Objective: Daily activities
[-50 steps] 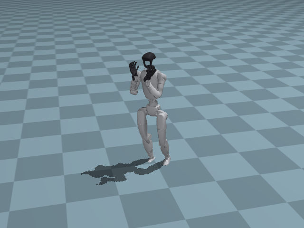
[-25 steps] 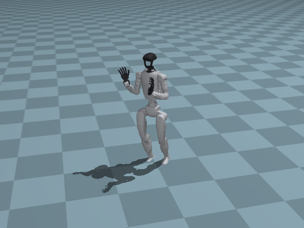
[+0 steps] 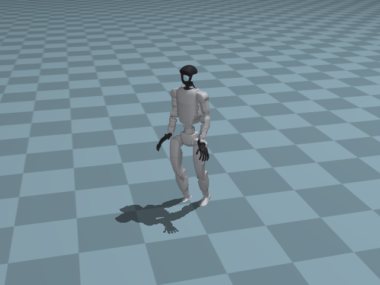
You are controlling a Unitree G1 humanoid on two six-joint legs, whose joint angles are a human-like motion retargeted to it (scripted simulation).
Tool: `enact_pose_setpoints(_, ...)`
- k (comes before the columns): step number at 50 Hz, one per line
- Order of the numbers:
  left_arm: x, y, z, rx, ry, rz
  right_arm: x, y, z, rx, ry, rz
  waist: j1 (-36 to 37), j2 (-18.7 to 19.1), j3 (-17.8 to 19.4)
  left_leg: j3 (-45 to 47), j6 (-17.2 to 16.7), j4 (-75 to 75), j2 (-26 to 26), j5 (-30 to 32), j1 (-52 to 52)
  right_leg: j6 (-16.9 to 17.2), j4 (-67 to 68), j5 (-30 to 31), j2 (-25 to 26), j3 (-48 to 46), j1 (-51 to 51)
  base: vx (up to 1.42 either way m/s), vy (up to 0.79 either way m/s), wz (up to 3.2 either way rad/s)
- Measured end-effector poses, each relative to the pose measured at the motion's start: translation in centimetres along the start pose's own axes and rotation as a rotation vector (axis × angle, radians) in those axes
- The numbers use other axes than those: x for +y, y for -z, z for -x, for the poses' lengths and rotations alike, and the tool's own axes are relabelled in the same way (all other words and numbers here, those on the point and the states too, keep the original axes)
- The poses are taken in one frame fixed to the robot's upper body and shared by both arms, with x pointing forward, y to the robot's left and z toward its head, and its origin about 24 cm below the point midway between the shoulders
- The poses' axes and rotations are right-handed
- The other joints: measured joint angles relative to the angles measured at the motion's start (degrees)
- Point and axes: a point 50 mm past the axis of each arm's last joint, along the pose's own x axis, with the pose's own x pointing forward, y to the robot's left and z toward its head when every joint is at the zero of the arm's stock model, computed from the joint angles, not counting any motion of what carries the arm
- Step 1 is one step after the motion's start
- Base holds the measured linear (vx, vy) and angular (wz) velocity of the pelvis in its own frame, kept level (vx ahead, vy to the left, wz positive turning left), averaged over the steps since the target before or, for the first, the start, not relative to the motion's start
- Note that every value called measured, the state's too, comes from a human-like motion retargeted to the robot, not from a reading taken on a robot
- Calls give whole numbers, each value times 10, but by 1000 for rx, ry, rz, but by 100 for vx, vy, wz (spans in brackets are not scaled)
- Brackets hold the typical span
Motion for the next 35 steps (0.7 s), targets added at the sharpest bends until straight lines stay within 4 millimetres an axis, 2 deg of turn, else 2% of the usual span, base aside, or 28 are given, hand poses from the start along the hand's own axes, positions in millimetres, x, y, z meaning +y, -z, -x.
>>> enact_pose_setpoints(5,-18,12,14,35,160,-46,13,2,6,11,-105,-12,-9,3,-1,5,0,7,0,-2,-10,6,-10,8,2,8,-5,-3,0,-21)
enact_pose_setpoints(15,-34,7,24,-20,350,-83,12,-7,3,-22,-165,-44,-18,11,-6,15,3,14,4,-5,-26,11,-47,32,8,25,-6,-2,0,-20)
enact_pose_setpoints(24,-38,5,26,-58,433,-129,11,-14,1,-53,-193,-29,-21,14,-9,22,4,18,6,-4,-37,16,-85,56,12,36,-1,0,0,-2)
enact_pose_setpoints(35,-40,4,25,-57,455,-152,7,-19,-2,-72,-188,-8,-19,15,-10,27,8,26,7,-5,-48,24,-121,81,14,47,4,0,0,0)
